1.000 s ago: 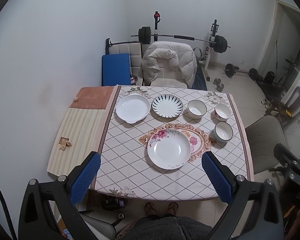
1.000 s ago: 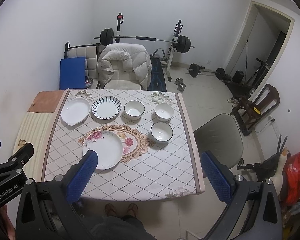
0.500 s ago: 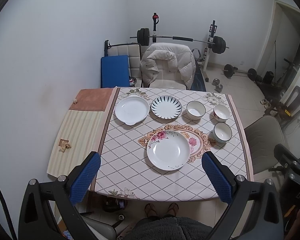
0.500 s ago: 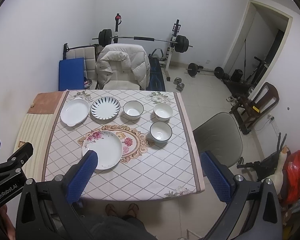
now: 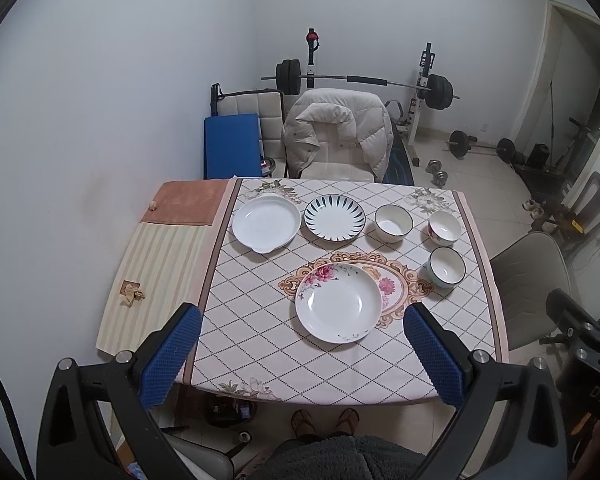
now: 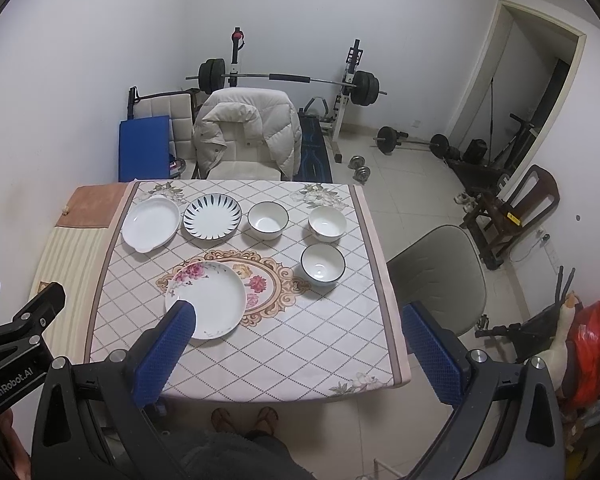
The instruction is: Organize plates and bowls
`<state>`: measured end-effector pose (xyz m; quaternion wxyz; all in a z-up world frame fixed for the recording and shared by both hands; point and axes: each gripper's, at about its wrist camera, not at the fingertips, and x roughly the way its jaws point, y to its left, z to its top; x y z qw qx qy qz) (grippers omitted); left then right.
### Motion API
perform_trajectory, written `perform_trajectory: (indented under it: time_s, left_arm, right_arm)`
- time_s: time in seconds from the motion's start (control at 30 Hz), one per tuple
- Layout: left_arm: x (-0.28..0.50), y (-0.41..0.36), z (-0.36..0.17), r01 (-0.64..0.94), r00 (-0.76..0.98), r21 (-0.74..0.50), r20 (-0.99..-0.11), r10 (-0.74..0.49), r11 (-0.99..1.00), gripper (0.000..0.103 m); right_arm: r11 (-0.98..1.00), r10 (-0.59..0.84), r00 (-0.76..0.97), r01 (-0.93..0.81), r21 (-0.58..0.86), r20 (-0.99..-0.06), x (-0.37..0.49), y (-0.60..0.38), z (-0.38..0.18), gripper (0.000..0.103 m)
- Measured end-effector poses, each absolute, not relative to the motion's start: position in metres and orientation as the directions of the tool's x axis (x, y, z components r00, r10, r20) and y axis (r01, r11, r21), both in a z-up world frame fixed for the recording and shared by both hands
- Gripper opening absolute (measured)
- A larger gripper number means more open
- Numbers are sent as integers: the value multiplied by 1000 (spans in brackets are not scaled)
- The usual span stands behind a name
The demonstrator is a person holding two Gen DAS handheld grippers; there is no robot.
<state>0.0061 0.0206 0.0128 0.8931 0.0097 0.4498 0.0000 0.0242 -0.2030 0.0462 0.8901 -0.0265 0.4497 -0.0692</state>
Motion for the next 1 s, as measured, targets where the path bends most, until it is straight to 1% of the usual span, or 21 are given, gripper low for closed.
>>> perform_trajectory:
  time_s: [0.53,0.67,0.73,0.83,0.93,1.0]
  left_arm:
    - [9,16,13,21,597,21,-802,4,1000,103]
    - [16,13,7,25,596,14,-803,-4,1000,103]
    - [26,14,-4,26,585,11,-811,-6,1000,103]
    - [52,18,-37,17,536,1,-844,-8,1000,103]
    - [82,24,-81,0,482,12,-876,10,1000,103]
    - [100,27,-111,-9,450,31,-893,32,999,102]
  right_arm:
    - [989,-145,587,104,-104,-796,25,-204,46,103]
    - [978,-209,580,138,-158,-788,32,-205,37,103]
    - [979,-201,574,140,-147,-794,42,-208,23,103]
    - [986,-159,553,134,-102,-818,62,-215,-8,103]
    - [991,-111,490,117,-61,-865,89,-224,-54,103]
    - [996,-29,441,90,12,-897,111,-230,-96,103]
